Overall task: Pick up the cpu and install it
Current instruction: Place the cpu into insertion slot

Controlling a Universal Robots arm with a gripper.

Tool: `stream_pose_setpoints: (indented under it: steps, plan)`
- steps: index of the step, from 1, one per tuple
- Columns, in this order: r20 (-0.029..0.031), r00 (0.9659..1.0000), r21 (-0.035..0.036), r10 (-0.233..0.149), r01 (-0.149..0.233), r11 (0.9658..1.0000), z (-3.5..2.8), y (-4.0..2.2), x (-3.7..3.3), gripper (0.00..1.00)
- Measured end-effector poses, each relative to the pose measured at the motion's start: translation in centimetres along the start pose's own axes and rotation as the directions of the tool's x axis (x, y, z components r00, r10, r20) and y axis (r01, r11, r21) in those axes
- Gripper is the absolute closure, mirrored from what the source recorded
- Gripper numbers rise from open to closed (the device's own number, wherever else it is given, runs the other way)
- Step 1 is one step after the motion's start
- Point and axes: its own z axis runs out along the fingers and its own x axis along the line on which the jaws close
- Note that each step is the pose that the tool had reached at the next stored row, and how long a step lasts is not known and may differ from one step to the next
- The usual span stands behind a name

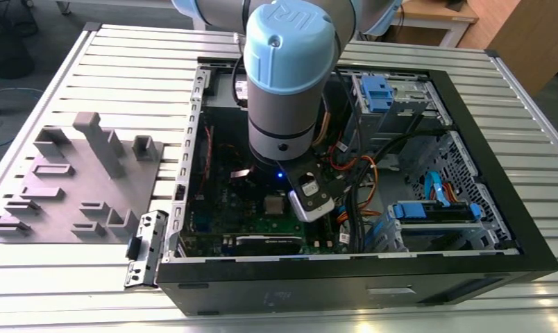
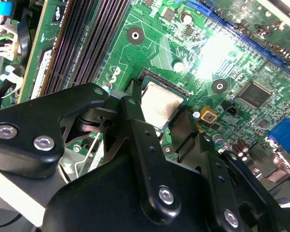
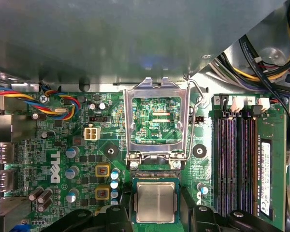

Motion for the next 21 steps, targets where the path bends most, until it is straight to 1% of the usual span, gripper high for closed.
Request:
stream_pose_setpoints:
  steps: [14,21]
  plan:
    - [-0.0001,1.0,0.0002,0.0,0.0,1.0,0.26,-0.01,0.01,0.53]
    - [0.0,1.0,-0.0001,0.0,0.0,1.0,0.28,0.0,-0.15,0.53]
